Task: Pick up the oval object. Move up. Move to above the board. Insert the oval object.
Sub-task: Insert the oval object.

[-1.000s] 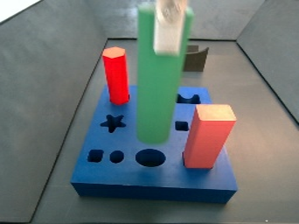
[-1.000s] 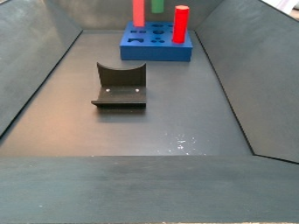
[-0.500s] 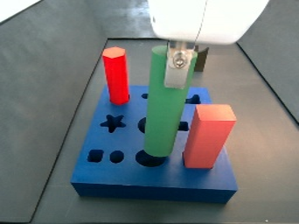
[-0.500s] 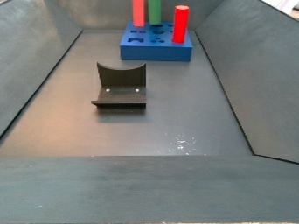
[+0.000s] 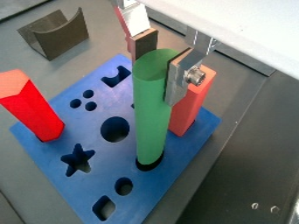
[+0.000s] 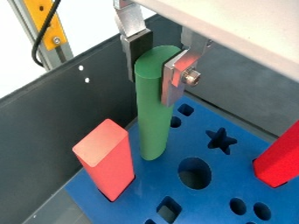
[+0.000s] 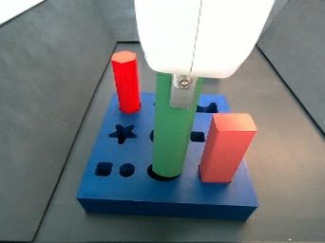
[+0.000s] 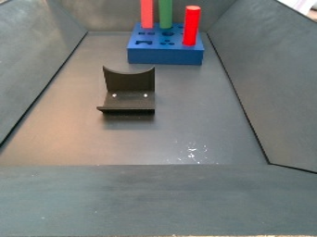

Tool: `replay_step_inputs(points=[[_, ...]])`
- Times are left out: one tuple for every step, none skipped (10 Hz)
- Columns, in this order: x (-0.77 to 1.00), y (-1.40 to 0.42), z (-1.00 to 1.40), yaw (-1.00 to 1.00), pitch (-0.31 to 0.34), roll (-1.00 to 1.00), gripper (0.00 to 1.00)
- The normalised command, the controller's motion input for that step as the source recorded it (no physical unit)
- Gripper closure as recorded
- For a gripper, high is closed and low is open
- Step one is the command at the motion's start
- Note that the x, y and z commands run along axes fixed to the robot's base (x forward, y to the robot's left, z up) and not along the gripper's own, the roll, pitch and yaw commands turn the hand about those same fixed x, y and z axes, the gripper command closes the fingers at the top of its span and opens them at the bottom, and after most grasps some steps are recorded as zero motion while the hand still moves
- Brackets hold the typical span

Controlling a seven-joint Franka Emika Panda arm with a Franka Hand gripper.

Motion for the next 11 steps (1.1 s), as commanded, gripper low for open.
replay_step_inputs(points=[[-0.11, -0.09, -0.43, -0.01, -0.004, -0.06, 1.00], [-0.22, -0.04, -0.41, -0.09, 0.000, -0.05, 1.00], [-0.20, 0.00, -0.45, -0.03, 0.000, -0.06, 1.00], [-0.11, 0.21, -0.43, 0.00, -0.021, -0.09, 1.00], [-0.23, 0.23, -0.52, 0.00, -0.044, -0.11, 1.00], [-0.25, 0.19, -0.58, 0.00, -0.037, -0.11, 1.00], [-0.23, 0.16, -0.58, 0.00, -0.014, -0.10, 1.00], [0.00, 0.00, -0.61, 0.00, -0.050, -0.11, 1.00], [0.00, -0.05, -0.72, 0.00, -0.079, -0.09, 1.00], [0.06, -0.10, -0.82, 0.00, -0.053, -0.07, 1.00], [0.00, 0.03, -0.47, -0.08, 0.000, -0.04, 1.00]])
